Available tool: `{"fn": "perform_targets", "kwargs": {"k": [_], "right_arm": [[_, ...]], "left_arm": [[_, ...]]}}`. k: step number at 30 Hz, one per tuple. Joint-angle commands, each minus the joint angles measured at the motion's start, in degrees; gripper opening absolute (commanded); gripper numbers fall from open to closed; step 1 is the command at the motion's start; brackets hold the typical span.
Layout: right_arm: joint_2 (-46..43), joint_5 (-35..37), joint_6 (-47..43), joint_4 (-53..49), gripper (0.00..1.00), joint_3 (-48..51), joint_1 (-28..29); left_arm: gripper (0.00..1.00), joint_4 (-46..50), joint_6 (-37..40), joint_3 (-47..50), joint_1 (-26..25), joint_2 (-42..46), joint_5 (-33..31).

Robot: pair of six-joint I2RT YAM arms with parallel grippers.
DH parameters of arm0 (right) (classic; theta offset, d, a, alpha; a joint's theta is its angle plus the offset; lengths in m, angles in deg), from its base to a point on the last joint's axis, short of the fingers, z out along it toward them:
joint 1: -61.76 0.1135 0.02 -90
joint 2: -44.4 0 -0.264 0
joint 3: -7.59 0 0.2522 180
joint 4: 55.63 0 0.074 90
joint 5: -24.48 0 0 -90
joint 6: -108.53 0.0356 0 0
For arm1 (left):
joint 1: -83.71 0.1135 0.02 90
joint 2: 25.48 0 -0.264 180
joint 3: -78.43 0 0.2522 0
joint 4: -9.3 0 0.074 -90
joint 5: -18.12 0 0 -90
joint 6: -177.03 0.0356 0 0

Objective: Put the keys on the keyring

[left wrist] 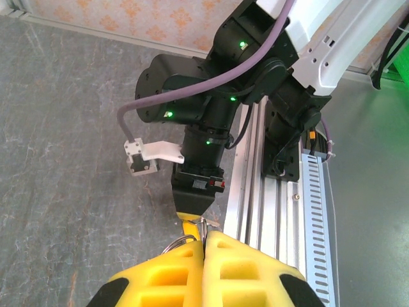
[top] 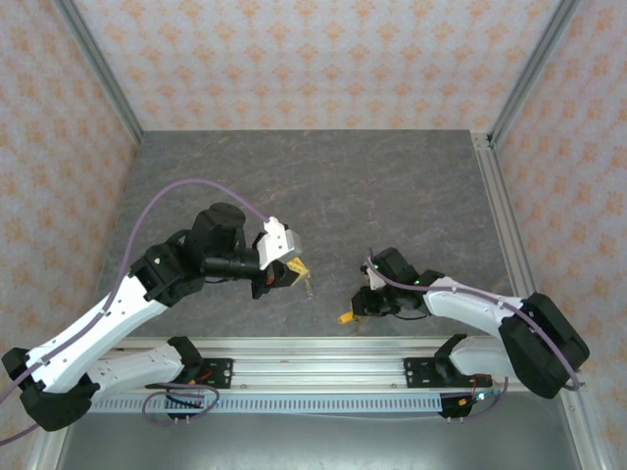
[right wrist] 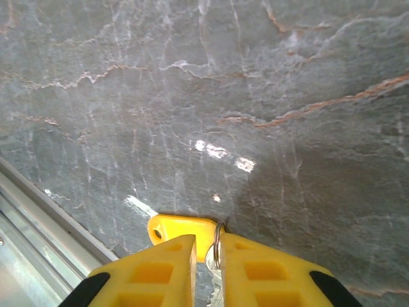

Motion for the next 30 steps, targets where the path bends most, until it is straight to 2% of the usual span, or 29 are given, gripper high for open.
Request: {"fn": "perform_targets", "kwargs": {"k": [1, 11, 24, 30], "right_arm": [[-1.38, 1.66, -0.03, -0.23, 0.19, 1.17, 0.06], [-0.32, 1.29, -0.10, -0.07, 0.18, 0.76, 0.06], [1.82, 0.76, -0.32, -0.08, 0.11, 0.11, 0.06], [0.71, 0.79, -0.41, 0.01, 0.03, 0.46, 0.06]], "left_arm": [[0.00, -0.85, -1.07, 0.29, -0.14, 0.20, 0.79], [0.00, -0.89, -1.10, 0.39, -0.20, 0.55, 0.79], [0.00, -0.94, -1.11, 0.48, -0.20, 0.73, 0.71], [0.00, -0.94, -1.18, 0.53, -0.20, 0.64, 0.79]]}}
